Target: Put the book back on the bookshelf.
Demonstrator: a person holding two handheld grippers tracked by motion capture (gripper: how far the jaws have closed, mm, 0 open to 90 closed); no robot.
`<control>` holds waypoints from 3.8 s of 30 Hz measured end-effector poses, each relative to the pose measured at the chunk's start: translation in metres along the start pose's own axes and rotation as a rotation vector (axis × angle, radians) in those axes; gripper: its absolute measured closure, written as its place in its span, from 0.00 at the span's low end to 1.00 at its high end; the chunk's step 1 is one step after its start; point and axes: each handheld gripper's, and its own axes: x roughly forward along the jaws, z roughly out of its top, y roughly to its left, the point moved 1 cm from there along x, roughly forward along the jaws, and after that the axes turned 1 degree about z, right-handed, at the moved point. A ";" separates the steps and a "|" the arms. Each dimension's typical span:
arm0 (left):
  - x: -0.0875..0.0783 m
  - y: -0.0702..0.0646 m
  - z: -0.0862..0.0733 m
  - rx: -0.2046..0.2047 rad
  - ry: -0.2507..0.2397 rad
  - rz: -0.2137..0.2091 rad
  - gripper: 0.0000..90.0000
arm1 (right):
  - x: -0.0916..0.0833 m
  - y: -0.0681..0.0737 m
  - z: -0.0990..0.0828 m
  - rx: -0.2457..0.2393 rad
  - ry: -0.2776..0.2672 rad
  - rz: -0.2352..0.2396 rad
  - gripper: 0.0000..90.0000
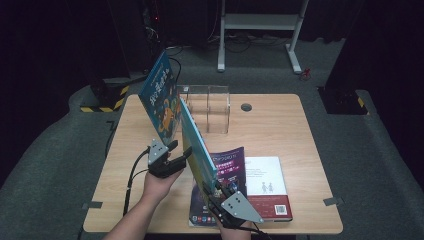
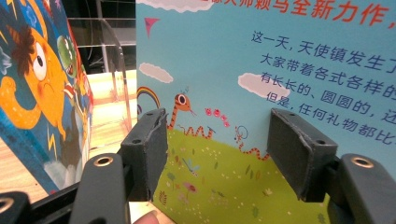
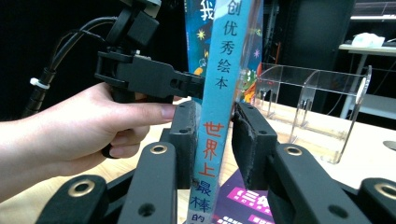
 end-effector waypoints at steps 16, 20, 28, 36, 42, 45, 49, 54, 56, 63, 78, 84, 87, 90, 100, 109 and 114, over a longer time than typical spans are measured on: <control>-0.026 -0.010 0.000 0.001 -0.016 -0.068 0.42 | 0.008 0.009 0.003 0.007 0.009 0.012 0.77; -0.046 -0.027 0.005 0.018 -0.047 -0.112 0.38 | 0.008 0.011 0.003 0.003 0.000 0.002 0.77; -0.087 -0.055 0.022 0.046 -0.115 -0.144 0.31 | 0.007 0.011 0.003 0.012 -0.001 -0.019 0.77; -0.107 -0.074 0.033 0.055 -0.152 -0.173 0.25 | 0.008 0.012 0.002 0.020 -0.004 -0.023 0.76; -0.101 -0.084 0.030 0.071 -0.129 -0.186 0.24 | 0.007 0.013 0.001 0.015 -0.004 -0.067 0.88; -0.093 -0.081 0.029 0.055 -0.109 -0.183 0.24 | 0.006 0.017 0.001 -0.001 0.005 -0.102 0.90; -0.089 -0.083 0.029 0.050 -0.098 -0.197 0.24 | 0.005 0.013 0.000 0.061 0.001 -0.151 0.90; -0.088 -0.089 0.030 0.059 -0.101 -0.214 0.24 | 0.005 0.013 -0.001 0.073 -0.011 -0.157 0.90; -0.088 -0.090 0.031 0.055 -0.105 -0.218 0.24 | 0.006 0.013 0.000 0.072 -0.014 -0.159 0.90; -0.090 -0.093 0.032 0.056 -0.110 -0.226 0.24 | 0.009 0.012 0.001 0.087 -0.023 -0.171 0.90; -0.078 -0.121 0.035 0.077 -0.092 -0.129 0.18 | 0.010 0.018 0.000 0.055 -0.030 -0.167 0.89; -0.076 -0.124 0.031 0.083 -0.088 -0.084 0.19 | 0.009 0.018 0.000 0.047 -0.026 -0.152 0.89; -0.078 -0.122 0.030 0.085 -0.090 -0.074 0.21 | 0.009 0.019 0.000 0.039 -0.033 -0.140 0.88; -0.080 -0.118 0.029 0.075 -0.101 -0.071 0.26 | 0.007 0.020 0.001 0.037 -0.044 -0.135 0.86; -0.087 -0.114 0.027 0.091 -0.106 -0.089 0.31 | 0.007 0.021 -0.001 0.039 -0.033 -0.107 0.84; -0.091 -0.112 0.025 0.107 -0.119 -0.098 0.36 | 0.008 0.023 -0.004 0.037 -0.018 -0.081 0.82; -0.093 -0.110 0.024 0.100 -0.120 -0.109 0.37 | 0.010 0.023 -0.005 0.048 -0.008 -0.052 0.76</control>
